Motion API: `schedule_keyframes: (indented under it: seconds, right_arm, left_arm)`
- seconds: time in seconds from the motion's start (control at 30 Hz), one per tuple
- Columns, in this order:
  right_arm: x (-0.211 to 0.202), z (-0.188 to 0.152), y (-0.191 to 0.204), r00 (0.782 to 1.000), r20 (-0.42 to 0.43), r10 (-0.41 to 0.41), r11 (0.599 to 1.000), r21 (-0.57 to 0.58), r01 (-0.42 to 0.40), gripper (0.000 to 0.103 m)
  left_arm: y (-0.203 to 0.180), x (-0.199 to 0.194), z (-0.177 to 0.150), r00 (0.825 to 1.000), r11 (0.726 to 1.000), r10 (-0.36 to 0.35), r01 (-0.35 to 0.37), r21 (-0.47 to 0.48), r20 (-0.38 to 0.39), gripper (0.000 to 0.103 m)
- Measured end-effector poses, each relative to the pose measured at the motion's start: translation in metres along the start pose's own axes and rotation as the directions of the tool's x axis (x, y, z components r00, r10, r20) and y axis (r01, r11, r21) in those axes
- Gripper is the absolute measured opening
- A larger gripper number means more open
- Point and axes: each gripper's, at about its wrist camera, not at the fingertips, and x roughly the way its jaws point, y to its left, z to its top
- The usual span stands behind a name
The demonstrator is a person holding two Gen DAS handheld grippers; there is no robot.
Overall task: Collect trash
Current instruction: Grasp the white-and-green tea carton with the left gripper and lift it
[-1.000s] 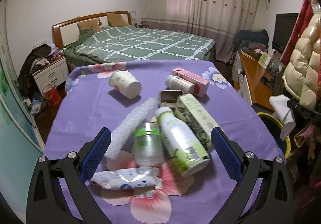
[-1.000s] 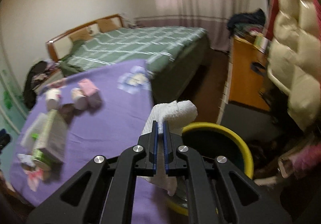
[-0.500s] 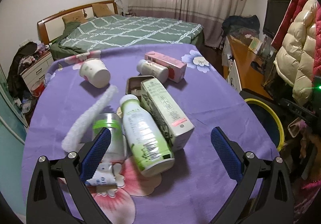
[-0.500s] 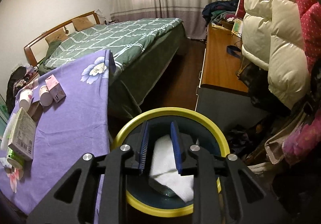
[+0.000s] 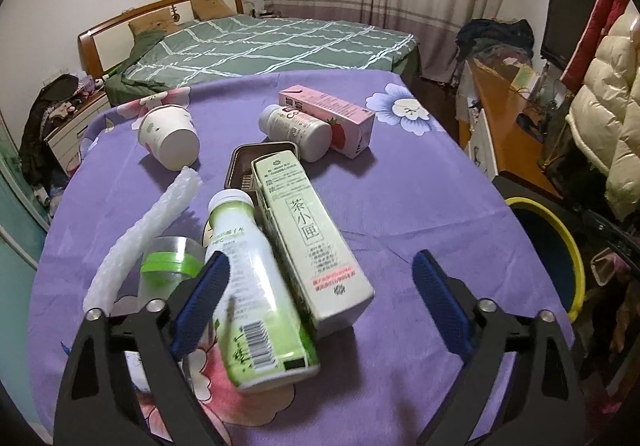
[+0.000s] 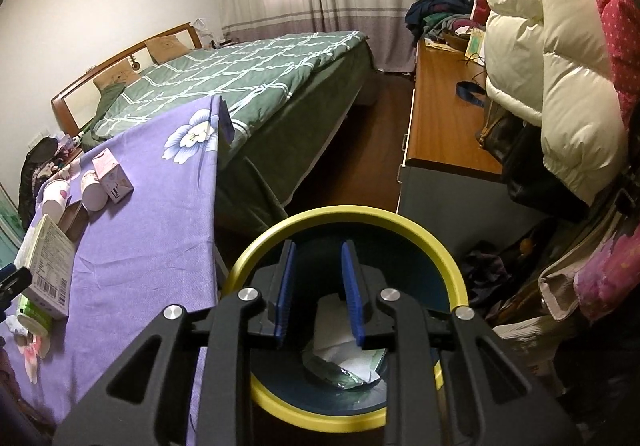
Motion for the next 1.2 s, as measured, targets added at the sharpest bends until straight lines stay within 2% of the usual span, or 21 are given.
schedule_keyframes:
  seconds: [0.07, 0.27, 0.4, 0.5, 0.6, 0.7, 0.93, 1.03, 1.13, 1.2]
  right_arm:
    - [0.0, 0.0, -0.001, 1.0, 0.001, 0.003, 1.0, 0.003, -0.003, 0.023]
    - [0.003, -0.002, -0.004, 1.0, -0.004, 0.01, 1.0, 0.015, -0.01, 0.023]
    - [0.006, -0.003, -0.005, 1.0, -0.008, 0.016, 1.0, 0.021, -0.016, 0.023]
    - [0.008, -0.003, -0.007, 1.0, -0.011, 0.021, 0.999, 0.026, -0.02, 0.023]
    - [0.009, -0.004, -0.011, 1.0, -0.014, 0.021, 0.999, 0.034, -0.02, 0.023]
    - [0.011, -0.005, -0.012, 1.0, -0.017, 0.015, 0.999, 0.035, -0.015, 0.023]
    - [0.012, -0.009, -0.013, 1.0, -0.02, 0.016, 0.999, 0.036, -0.015, 0.023]
    - [0.013, -0.009, -0.013, 1.0, -0.02, 0.013, 0.999, 0.034, -0.013, 0.023]
    - [0.012, -0.009, -0.014, 1.0, -0.017, 0.014, 0.999, 0.039, -0.013, 0.023]
    - [0.011, -0.01, -0.016, 1.0, -0.014, 0.012, 0.999, 0.04, -0.012, 0.023]
  left_arm:
    - [0.0, 0.007, 0.003, 1.0, 1.0, 0.017, -0.017, -0.004, -0.015, 0.082]
    - [-0.003, 0.022, 0.005, 0.996, 0.997, 0.077, -0.077, -0.007, -0.035, 0.079]
    - [-0.006, 0.028, 0.009, 0.996, 0.996, 0.089, -0.089, 0.0, -0.033, 0.066]
    - [-0.013, 0.029, 0.011, 0.998, 0.999, 0.047, -0.046, 0.02, -0.041, 0.053]
    - [-0.023, 0.031, 0.01, 0.998, 0.997, 0.051, -0.049, 0.056, -0.035, 0.053]
    - [-0.023, 0.034, 0.012, 0.998, 0.997, 0.061, -0.059, 0.053, -0.034, 0.053]
    - [-0.032, 0.043, 0.012, 0.991, 0.99, 0.121, -0.117, 0.082, -0.048, 0.055]
    - [-0.031, 0.042, 0.008, 0.992, 0.988, 0.125, -0.122, 0.092, -0.034, 0.052]
    - [-0.027, 0.034, 0.007, 0.996, 0.993, 0.088, -0.087, 0.081, -0.016, 0.042]
    - [-0.026, 0.03, 0.008, 0.999, 0.996, 0.049, -0.048, 0.075, -0.013, 0.03]
